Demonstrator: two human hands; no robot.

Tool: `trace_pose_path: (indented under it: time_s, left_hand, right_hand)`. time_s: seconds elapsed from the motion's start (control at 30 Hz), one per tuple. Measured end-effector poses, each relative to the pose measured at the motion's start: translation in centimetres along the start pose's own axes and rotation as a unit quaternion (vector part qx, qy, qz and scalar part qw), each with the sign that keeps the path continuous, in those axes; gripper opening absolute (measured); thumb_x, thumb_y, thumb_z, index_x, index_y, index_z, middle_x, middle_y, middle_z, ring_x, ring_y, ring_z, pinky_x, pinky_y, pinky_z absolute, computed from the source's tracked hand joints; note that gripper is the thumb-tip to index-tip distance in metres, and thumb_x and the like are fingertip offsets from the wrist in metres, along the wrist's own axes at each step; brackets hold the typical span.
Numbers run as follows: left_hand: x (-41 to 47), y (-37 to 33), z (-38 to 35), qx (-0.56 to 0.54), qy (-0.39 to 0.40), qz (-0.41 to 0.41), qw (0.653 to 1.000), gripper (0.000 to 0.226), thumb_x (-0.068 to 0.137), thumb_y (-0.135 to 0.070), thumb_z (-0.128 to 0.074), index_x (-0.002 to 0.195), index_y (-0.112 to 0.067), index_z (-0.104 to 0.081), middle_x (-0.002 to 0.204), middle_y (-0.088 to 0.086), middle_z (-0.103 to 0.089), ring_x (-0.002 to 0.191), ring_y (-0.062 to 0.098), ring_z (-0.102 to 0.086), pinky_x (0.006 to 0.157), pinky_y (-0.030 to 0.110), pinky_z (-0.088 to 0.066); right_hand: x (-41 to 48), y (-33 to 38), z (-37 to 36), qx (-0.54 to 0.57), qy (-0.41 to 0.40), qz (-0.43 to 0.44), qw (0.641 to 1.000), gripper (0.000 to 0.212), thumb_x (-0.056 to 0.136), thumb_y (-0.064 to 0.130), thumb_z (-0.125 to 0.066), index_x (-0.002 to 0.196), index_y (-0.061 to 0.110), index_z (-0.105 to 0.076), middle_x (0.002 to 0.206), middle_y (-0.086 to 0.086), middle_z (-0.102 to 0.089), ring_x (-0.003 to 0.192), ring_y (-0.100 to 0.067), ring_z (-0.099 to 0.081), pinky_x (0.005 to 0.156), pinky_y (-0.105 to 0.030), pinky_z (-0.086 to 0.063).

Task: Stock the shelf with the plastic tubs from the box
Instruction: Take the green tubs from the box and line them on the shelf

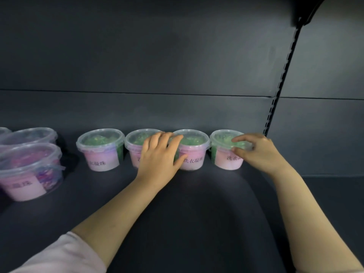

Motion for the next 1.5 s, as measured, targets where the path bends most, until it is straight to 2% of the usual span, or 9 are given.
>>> trace_pose_path:
  time_s: [0.1,0.27,0.5,0.63,0.8,0.93,1.13,1.4,1.5]
  left_hand:
    - [0.0,0.2,-0.2,-0.001,0.01,0.011,1.0,0.044,0.081,-0.048,-0.062,0.116,-0.021,-0.063,0.121,0.0,-0.06,0.109,0.028,-0.055,0.095,0.043,-0.038]
    - [-0.1,0.2,-0.6,0.003,-0.001,0.01,1.0,0.043,0.081,-0.049,-0.061,0.115,-0.022,-0.063,0.121,0.0,-0.06,0.108,0.027,-0.056,0.094,0.043,-0.037]
    - [0.2,0.0,0.2,-0.032,0.001,0.008,0.999,0.044,0.079,-0.046,-0.058,0.114,-0.019,-0.063,0.117,0.001,-0.061,0.11,0.028,-0.053,0.097,0.043,-0.034]
    - [1.0,-0.1,1.8,-0.054,0.0,0.006,0.999,0.045,0.081,-0.044,-0.057,0.118,-0.017,-0.059,0.118,0.003,-0.06,0.111,0.029,-0.051,0.099,0.044,-0.036]
    - [1.0,-1.4,4.9,-0.15,0.039,0.011,0.988,0.042,0.088,-0.035,-0.054,0.125,-0.015,-0.054,0.124,0.006,-0.056,0.116,0.03,-0.046,0.098,0.041,-0.032]
    - [-0.6,-3.1,9.0,-0.208,0.04,-0.052,0.976,0.039,0.088,-0.033,-0.051,0.123,-0.015,-0.054,0.121,0.006,-0.057,0.112,0.031,-0.047,0.093,0.042,-0.036]
    - [-6.2,-5.0,16.5,-0.28,-0.014,-0.146,0.949,0.031,0.085,-0.03,-0.057,0.112,-0.015,-0.059,0.112,0.004,-0.061,0.105,0.029,-0.052,0.087,0.04,-0.038]
    - [-15.9,-10.4,21.4,-0.349,0.005,-0.264,0.899,0.031,0.086,-0.031,-0.058,0.114,-0.017,-0.059,0.112,0.0,-0.06,0.11,0.024,-0.052,0.092,0.038,-0.039]
    - [-19.4,-13.0,21.4,-0.363,0.05,-0.291,0.884,0.032,0.089,-0.034,-0.053,0.116,-0.018,-0.057,0.116,-0.001,-0.058,0.112,0.022,-0.05,0.094,0.038,-0.04]
  right_hand:
    - [0.2,-0.3,-0.2,0.032,0.005,0.003,0.999,0.018,0.081,0.028,-0.072,0.095,0.038,-0.069,0.126,0.001,-0.054,0.123,-0.026,-0.045,0.108,-0.043,-0.036]
    - [0.2,-0.6,-0.2,0.039,-0.01,0.02,0.999,0.018,0.082,0.026,-0.072,0.097,0.035,-0.07,0.118,0.006,-0.053,0.121,-0.024,-0.045,0.108,-0.041,-0.036]
    - [-1.4,1.8,0.1,-0.08,-0.081,0.063,0.992,0.027,0.088,0.03,-0.064,0.113,0.02,-0.067,0.124,-0.001,-0.061,0.126,-0.023,-0.044,0.108,-0.027,-0.018]
    - [-5.1,3.8,2.1,-0.085,-0.177,0.045,0.98,0.027,0.087,0.025,-0.064,0.112,0.016,-0.067,0.121,-0.002,-0.063,0.122,-0.029,-0.047,0.099,-0.027,-0.029]
    - [-12.4,8.0,4.8,-0.185,-0.207,0.002,0.961,0.034,0.087,0.025,-0.063,0.119,0.017,-0.064,0.125,-0.005,-0.061,0.118,-0.031,-0.048,0.099,-0.037,-0.039]
    - [-19.6,11.5,7.2,-0.252,-0.244,-0.047,0.935,0.036,0.087,0.027,-0.063,0.121,0.016,-0.061,0.123,-0.008,-0.061,0.117,-0.033,-0.049,0.094,-0.042,-0.045]
    - [-31.3,13.9,8.2,-0.322,-0.295,-0.125,0.891,0.036,0.087,0.029,-0.062,0.121,0.016,-0.06,0.118,-0.006,-0.063,0.113,-0.032,-0.051,0.09,-0.043,-0.047]
    - [-45.6,13.2,7.5,-0.37,-0.313,-0.223,0.845,0.036,0.086,0.032,-0.064,0.12,0.02,-0.06,0.112,-0.006,-0.066,0.108,-0.033,-0.054,0.087,-0.044,-0.048]
    - [-50.7,11.3,7.1,-0.381,-0.31,-0.285,0.823,0.035,0.085,0.033,-0.064,0.117,0.019,-0.061,0.108,-0.007,-0.068,0.104,-0.034,-0.055,0.083,-0.043,-0.048]
Point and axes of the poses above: each hand's wrist, its own x-axis towards the middle knuckle, its own z-axis out of the back of the hand, y = z × x, the point moved 7 cm from there along x, towards the middle knuckle
